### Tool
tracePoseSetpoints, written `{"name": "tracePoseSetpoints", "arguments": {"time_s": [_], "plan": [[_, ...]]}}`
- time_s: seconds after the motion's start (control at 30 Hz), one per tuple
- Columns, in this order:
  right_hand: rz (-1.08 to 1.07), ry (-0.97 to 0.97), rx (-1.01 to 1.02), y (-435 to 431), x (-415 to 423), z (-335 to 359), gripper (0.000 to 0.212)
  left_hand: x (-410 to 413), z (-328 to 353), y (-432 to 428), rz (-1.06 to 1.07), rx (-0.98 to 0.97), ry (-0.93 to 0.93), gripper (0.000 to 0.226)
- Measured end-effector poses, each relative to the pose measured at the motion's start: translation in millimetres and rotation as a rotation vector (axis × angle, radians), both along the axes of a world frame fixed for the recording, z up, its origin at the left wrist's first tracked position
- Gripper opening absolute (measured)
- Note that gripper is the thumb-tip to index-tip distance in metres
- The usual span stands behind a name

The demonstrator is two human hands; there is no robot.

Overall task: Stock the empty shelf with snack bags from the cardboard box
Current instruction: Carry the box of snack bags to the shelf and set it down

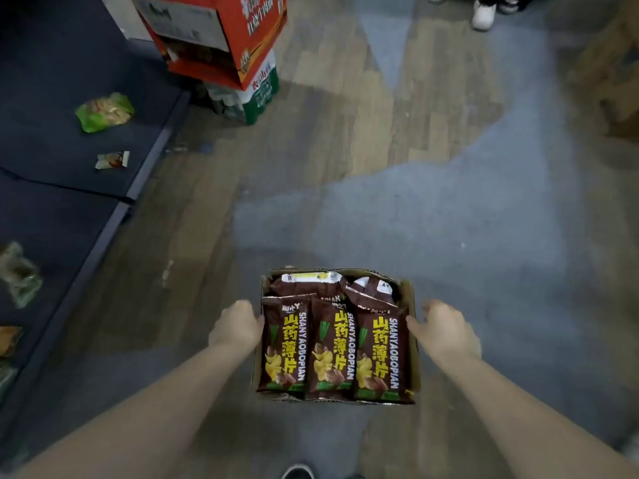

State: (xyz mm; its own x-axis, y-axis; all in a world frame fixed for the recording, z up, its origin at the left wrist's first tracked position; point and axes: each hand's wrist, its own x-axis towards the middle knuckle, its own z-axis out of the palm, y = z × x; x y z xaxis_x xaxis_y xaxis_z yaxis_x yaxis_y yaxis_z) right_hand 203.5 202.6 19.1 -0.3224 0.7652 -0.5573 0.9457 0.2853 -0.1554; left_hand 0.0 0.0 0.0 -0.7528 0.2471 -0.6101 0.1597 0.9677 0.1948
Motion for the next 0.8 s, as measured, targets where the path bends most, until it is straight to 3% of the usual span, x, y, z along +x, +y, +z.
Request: {"name": "tracePoseSetpoints", "arguments": {"time_s": [0.1, 0.2, 0.3, 0.43, 0.63, 0.8], "plan": [[-0.031, -0.058, -0.054, 6.2, 2.4, -21.1, 0.029, -3.2, -21.2, 2.6, 0.047, -0.015, -0.053, 0.036], [-0.039, -0.1, -0.121, 5.4, 5.1, -36.6, 0.027, 2.4, -31.7, 8.6, 0.07, 0.024, -0.171, 0.025], [-0.001, -0.102, -0.124, 0.7, 8.0, -46.3, 0.03, 3.9, -41.3, 1.8, 0.085, 0.05, -0.152, 0.014], [0.075, -0.056, -0.068, -4.8, 9.2, -43.8, 0.03, 6.4, -39.9, -5.9, 0.061, 0.002, -0.072, 0.025], [0.111, -0.01, -0.014, 8.0, -0.1, -16.4, 0.029, -1.2, -3.8, 0.8, 0.074, 0.049, -0.005, 0.035], [0.135, 0.044, 0.042, 21.8, -22.7, 44.9, 0.038, -25.9, 64.0, 10.4, 0.073, 0.092, 0.055, 0.031]]}}
